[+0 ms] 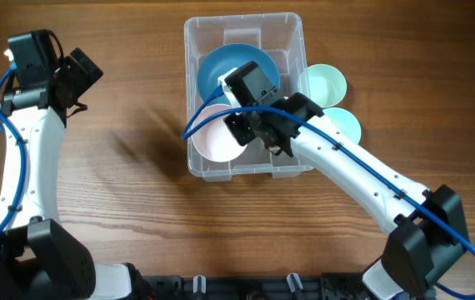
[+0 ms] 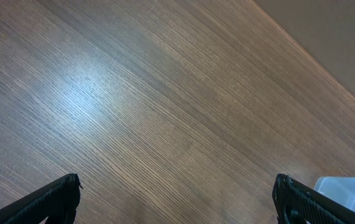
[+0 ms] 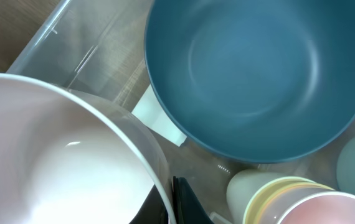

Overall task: Pack container
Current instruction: 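Carry the pink bowl into the bin's lower left corner, then release the pink bowl and raise the right gripper to the mint bowl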

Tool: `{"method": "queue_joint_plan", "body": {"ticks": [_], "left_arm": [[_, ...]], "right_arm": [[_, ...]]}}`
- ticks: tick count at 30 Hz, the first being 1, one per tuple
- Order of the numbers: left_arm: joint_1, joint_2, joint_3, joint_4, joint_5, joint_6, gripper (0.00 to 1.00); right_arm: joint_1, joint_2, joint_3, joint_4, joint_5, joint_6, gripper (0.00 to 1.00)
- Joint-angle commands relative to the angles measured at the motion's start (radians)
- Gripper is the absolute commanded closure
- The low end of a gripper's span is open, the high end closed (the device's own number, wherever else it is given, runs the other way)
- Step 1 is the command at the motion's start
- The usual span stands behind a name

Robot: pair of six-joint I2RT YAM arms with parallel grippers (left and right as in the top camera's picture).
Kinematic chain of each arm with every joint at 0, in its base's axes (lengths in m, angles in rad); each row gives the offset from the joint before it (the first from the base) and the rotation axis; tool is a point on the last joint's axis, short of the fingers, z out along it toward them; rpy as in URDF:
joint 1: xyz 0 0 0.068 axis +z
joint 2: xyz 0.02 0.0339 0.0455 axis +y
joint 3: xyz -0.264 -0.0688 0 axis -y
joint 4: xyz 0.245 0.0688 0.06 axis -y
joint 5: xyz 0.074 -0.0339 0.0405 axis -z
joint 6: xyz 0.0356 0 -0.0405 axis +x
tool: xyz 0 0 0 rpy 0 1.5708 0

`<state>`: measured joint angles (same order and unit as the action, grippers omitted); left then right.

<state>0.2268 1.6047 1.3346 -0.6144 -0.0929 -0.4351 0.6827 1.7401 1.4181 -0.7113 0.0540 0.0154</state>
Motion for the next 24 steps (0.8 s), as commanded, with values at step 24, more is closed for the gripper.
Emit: {"method": "queue_joint_plan", "body": {"ticks": [24], "left_arm": [[0.005,0.008,0.008,0.000,-0.010,0.000,0.00]], "right_arm": [[-0.298,-0.145,0.186,-0.072,0.237,0.136,0.58]]}}
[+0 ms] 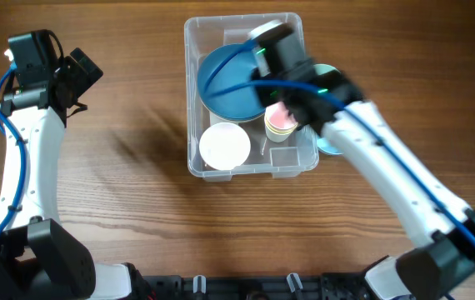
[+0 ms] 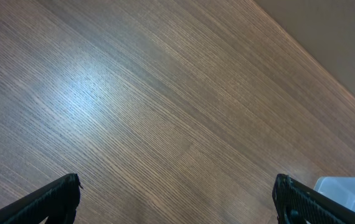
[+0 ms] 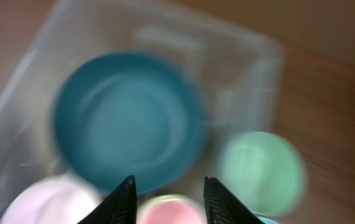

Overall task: Pack container
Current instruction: 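Release the pink bowl and raise the right gripper to the mint bowl, then grasp the mint green bowl rim with the right gripper and lift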

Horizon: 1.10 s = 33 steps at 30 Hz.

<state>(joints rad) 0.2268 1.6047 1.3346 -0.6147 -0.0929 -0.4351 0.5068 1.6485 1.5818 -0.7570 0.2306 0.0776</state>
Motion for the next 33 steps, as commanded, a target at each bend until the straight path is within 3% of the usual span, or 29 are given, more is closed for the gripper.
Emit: {"method": "queue_joint_plan", "body": {"ticks": [1,3,5,10,17,25,30,33], "left_arm": [[0.005,0.008,0.008,0.000,-0.010,0.000,0.00],[0.005,0.008,0.008,0.000,-0.010,0.000,0.00],[0.005,0.008,0.008,0.000,-0.010,0.000,0.00],[0.005,0.008,0.008,0.000,-0.010,0.000,0.00],[0.005,0.008,0.008,0.000,-0.010,0.000,0.00],[0.005,0.008,0.008,0.000,-0.010,0.000,0.00],[0.005,0.008,0.008,0.000,-0.010,0.000,0.00],[0.005,0.008,0.008,0.000,-0.010,0.000,0.00]], "right_arm": [[-0.167,-0.054,0.023,-0.039,0.058,0.088,0.50],[-0.250,-0.050,0.021,-0.058,0.025,0.083,0.38],[-0.336,-0.034,0.020,-0.080,-0.027,0.079,0.32],[-0.467,0.046,0.006,-0.064,-0.145,0.080,0.30],[-0.495,0.216,-0.005,-0.029,-0.203,0.079,0.31],[-0.495,0.417,-0.005,0.037,-0.203,0.080,0.52],[-0.495,0.477,-0.005,0.057,-0.230,0.079,0.55],[-0.495,0.494,-0.005,0.066,-0.233,0.079,0.69]]}}
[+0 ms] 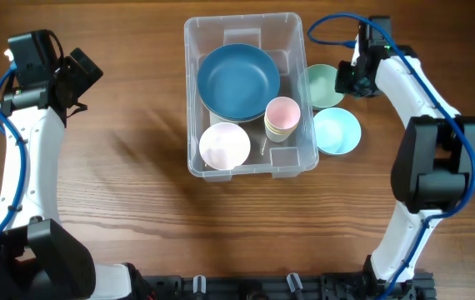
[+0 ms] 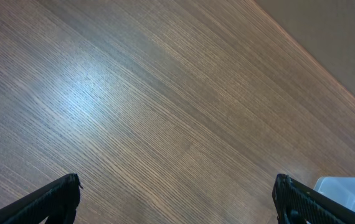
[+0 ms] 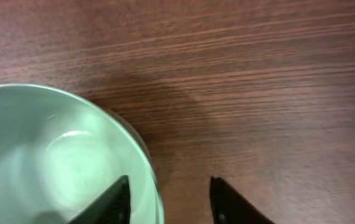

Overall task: Pack container
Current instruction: 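Grasp the mint green bowl rim with the right gripper and lift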

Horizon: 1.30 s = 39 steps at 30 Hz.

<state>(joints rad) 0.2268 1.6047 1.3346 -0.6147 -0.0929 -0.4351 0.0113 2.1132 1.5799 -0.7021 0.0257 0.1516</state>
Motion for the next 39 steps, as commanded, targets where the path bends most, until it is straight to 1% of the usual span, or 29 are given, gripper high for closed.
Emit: {"method": "queue_joint_plan", "body": {"ticks": [1,13,16,22,23,25,27,28,29,32,35,39], "left_arm": [[0.005,0.008,0.008,0.000,-0.010,0.000,0.00],[0.005,0.008,0.008,0.000,-0.010,0.000,0.00],[0.005,0.008,0.008,0.000,-0.010,0.000,0.00],[0.005,0.008,0.008,0.000,-0.010,0.000,0.00],[0.005,0.008,0.008,0.000,-0.010,0.000,0.00],[0.005,0.008,0.008,0.000,-0.010,0.000,0.00],[0.005,0.008,0.008,0.000,-0.010,0.000,0.00],[0.005,0.008,0.008,0.000,-0.010,0.000,0.00],[0.005,0.008,0.008,0.000,-0.010,0.000,0.00],[0.005,0.008,0.008,0.000,-0.010,0.000,0.00],[0.005,0.008,0.008,0.000,-0.010,0.000,0.00],[0.005,0.008,0.008,0.000,-0.010,0.000,0.00]], "right_arm": [[0.000,0.031,-0.003,0.014,-0.029,0.005,0.72],[0.001,0.040,-0.018,0.064,-0.054,0.009,0.74],[0.001,0.040,-0.023,0.066,-0.054,0.009,0.82],[0.001,0.040,-0.028,0.063,-0.053,0.009,0.83],[0.001,0.040,-0.028,0.065,-0.053,0.009,0.87],[0.001,0.040,-0.028,0.066,-0.053,0.008,0.90],[0.001,0.040,-0.028,0.065,-0.053,0.008,0.91],[0.001,0.040,-0.028,0.065,-0.053,0.009,0.95],[0.001,0.040,-0.028,0.065,-0.053,0.008,0.96],[0.001,0.040,-0.028,0.068,-0.041,0.008,0.96],[-0.006,0.034,-0.026,0.082,0.022,0.009,0.96],[-0.046,-0.011,0.007,0.034,0.064,0.012,0.96]]}}
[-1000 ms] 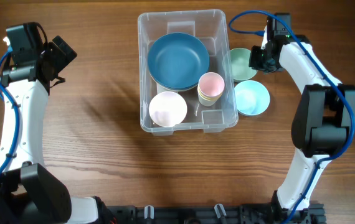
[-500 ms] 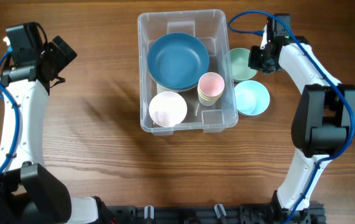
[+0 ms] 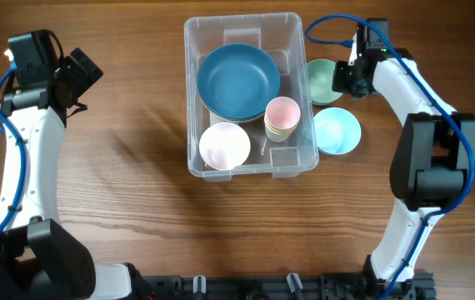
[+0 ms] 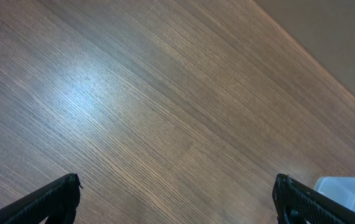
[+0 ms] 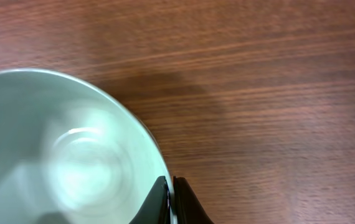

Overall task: Pack container
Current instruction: 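Grasp the mint green bowl rim with the right gripper and lift, then carry the mint bowl into the bin and set it in the pink bowl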

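Observation:
A clear plastic container (image 3: 292, 25) stands at the table's back middle. Inside it lie a dark blue bowl (image 3: 237, 79), a white bowl (image 3: 224, 144) and a stack of cups with a pink one on top (image 3: 282, 112). Right of the container sit a mint green bowl (image 3: 321, 77) and a light blue bowl (image 3: 337, 132). My right gripper (image 3: 346, 81) (image 5: 171, 202) is shut on the green bowl (image 5: 71, 155), pinching its right rim. My left gripper (image 4: 176, 199) hangs open over bare wood at the far left.
The wooden table (image 3: 137, 208) stretches around the container. A corner of the clear container (image 4: 345, 190) shows at the lower right of the left wrist view. The table's far edge (image 4: 327, 68) runs close behind the left arm.
My right gripper stood open astride the green bowl's rim; now its fingers are shut on that rim. The left arm has not moved.
My right gripper was in the container, shut on the white bowl's rim. Then it was open above the blue bowl, the white bowl left inside. Then it stood open at the green bowl beside the container, and now grips its rim.

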Tool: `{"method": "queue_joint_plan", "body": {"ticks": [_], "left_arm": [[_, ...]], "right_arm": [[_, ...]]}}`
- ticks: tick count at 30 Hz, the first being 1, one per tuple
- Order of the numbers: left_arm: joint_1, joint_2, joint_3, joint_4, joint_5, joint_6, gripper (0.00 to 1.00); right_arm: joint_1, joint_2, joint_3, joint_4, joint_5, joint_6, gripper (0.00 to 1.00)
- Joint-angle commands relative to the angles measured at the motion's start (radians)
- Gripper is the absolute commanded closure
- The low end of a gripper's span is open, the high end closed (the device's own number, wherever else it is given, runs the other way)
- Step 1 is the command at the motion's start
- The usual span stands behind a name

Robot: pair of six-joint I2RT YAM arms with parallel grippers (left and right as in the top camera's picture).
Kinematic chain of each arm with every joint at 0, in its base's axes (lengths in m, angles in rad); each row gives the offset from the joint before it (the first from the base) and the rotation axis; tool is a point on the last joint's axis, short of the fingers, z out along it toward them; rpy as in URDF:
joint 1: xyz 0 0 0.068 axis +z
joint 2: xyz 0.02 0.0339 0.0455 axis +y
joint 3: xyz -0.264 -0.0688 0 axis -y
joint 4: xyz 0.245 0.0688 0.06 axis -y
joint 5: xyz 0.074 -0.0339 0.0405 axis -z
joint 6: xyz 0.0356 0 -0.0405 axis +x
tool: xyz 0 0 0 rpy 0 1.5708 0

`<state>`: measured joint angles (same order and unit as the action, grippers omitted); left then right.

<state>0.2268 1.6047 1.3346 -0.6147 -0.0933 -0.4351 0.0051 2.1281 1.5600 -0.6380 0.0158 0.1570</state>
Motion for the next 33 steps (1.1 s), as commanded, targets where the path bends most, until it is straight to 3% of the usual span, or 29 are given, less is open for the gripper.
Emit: {"method": "queue_joint_plan", "body": {"ticks": [1,7,15,22,33], "left_arm": [[0.005,0.008,0.008,0.000,-0.009,0.000,0.00],[0.005,0.008,0.008,0.000,-0.009,0.000,0.00],[0.005,0.008,0.008,-0.003,-0.009,0.000,0.00],[0.005,0.008,0.008,-0.003,-0.009,0.000,0.00],[0.005,0.008,0.008,-0.003,-0.009,0.000,0.00]], "right_arm": [[-0.055,-0.044,0.037,-0.040,0.072,0.009,0.96],[-0.114,-0.203,0.058,-0.064,0.070,-0.019,0.96],[-0.061,-0.460,0.058,-0.081,-0.063,-0.058,0.96],[0.091,-0.584,0.058,-0.129,-0.138,-0.103,0.96],[0.399,-0.556,0.041,-0.254,-0.137,-0.131,0.96]]}}
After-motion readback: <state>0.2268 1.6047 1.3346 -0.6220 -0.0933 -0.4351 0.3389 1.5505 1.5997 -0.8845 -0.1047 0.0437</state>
